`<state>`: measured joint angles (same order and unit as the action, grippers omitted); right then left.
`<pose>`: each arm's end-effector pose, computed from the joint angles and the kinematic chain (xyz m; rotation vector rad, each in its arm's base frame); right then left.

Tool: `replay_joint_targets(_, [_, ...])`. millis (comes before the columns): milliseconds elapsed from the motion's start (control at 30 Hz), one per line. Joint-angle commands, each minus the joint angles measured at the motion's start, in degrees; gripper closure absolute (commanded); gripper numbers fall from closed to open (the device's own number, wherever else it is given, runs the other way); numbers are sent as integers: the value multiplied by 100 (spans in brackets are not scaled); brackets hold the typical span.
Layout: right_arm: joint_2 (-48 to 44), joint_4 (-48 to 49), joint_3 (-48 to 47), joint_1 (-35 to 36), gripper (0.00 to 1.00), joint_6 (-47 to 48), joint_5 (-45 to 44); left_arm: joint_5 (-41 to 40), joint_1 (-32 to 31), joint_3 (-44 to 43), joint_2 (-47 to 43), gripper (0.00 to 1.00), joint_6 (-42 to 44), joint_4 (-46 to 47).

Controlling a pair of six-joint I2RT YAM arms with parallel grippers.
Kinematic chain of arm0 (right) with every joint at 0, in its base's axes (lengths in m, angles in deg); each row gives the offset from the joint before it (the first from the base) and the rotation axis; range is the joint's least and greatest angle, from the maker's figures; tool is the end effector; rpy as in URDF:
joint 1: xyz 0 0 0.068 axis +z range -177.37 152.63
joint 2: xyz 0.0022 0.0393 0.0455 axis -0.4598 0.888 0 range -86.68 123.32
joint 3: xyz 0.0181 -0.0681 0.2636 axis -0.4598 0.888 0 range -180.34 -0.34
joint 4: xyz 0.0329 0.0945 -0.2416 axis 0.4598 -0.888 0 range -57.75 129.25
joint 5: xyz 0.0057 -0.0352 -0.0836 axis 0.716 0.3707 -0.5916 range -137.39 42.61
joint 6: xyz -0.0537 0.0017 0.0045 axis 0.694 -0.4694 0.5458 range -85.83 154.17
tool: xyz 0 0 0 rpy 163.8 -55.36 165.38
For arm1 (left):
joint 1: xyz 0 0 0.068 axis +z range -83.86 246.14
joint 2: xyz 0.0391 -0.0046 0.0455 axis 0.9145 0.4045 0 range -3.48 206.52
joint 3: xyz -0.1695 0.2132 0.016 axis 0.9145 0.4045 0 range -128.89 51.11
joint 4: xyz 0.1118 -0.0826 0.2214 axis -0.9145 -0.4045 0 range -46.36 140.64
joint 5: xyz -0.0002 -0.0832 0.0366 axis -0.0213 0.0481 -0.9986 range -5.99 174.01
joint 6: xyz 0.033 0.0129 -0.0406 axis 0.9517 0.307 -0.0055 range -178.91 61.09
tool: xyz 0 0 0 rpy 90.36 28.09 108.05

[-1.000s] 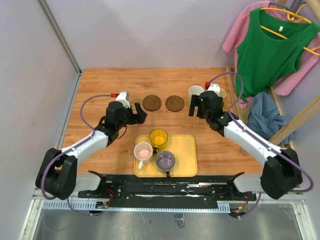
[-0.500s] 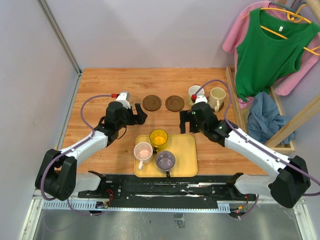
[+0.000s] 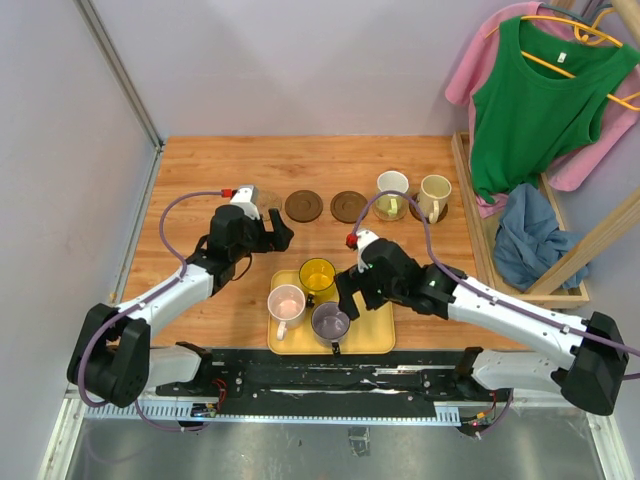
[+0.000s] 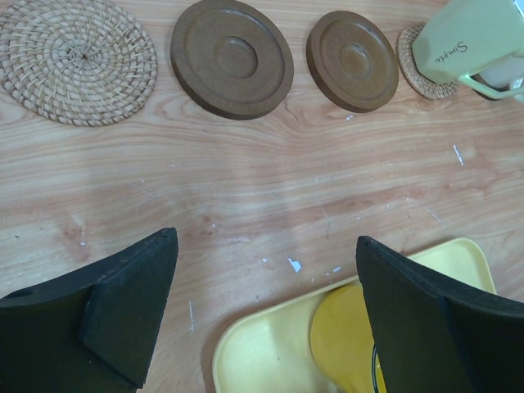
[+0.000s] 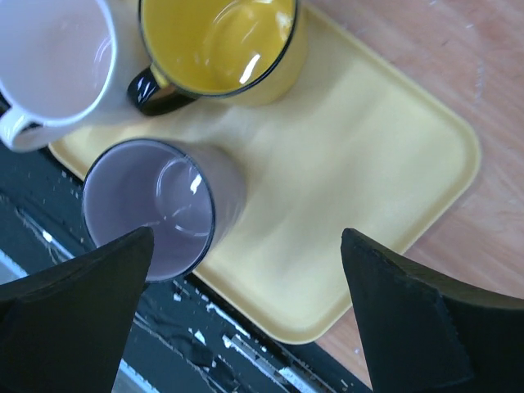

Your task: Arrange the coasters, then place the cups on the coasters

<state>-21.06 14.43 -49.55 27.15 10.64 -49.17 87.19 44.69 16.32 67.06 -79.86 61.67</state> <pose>0.1434 0.1993 0.2701 -0.6202 2.3003 0.6513 0.2463 -0.0987 0.2223 0.0452 2.0408 -0.5255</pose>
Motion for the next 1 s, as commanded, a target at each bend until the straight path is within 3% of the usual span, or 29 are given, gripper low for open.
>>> replay_joint_targets(0, [-18, -452, 155, 342, 2, 159, 210, 64, 41, 111, -129, 6, -52, 13])
replay_joint_targets(67, [38, -473, 166, 417, 0, 121, 185, 69, 44, 162, -143, 6, -96, 28])
replay_joint_targets(167, [119, -400, 147, 492, 6, 77, 91, 105, 42, 244, -201, 6, -159, 52])
replay_joint_targets(533, [988, -116, -216, 507, 33, 49, -171, 119, 42, 357, -274, 6, -141, 74])
replay_joint_targets(633, [1205, -87, -317, 515, 47, 33, -239, 126, 39, 378, -267, 6, -140, 89])
replay_joint_targets(867, [1409, -409, -551, 524, 90, -17, -877, 99, 42, 436, -236, 6, -151, 134])
replay_joint_targets(967, [1405, -666, -642, 524, 97, -65, -1405, 143, 39, 427, -179, 6, -166, 201])
